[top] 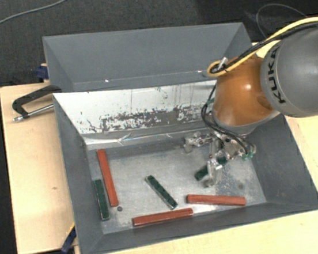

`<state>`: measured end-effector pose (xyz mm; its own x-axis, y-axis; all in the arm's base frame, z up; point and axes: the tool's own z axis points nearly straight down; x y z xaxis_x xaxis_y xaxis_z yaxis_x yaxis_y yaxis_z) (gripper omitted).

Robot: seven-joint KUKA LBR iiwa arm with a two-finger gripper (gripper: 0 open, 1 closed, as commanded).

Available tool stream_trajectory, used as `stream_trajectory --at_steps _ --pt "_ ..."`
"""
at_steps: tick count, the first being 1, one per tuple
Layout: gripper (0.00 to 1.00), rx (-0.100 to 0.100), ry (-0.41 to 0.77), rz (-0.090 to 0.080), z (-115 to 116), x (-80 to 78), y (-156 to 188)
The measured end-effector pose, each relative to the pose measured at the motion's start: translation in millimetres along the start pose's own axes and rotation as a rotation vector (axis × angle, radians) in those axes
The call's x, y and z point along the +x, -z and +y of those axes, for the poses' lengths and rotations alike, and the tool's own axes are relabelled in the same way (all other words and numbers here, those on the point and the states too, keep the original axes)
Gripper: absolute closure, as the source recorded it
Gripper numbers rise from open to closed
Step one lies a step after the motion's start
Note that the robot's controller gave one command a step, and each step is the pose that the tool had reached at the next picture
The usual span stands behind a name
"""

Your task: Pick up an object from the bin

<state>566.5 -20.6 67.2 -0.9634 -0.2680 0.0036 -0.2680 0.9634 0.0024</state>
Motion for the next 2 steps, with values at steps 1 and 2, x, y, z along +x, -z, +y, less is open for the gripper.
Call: stream_trajectory --at_steps 1,2 --pt "1.00 0.002 -0.001 -0.005 -0.4 -1.1 3.7" --pt "1.00 0.005 -0.060 -0.018 21.0 23.1 175.7"
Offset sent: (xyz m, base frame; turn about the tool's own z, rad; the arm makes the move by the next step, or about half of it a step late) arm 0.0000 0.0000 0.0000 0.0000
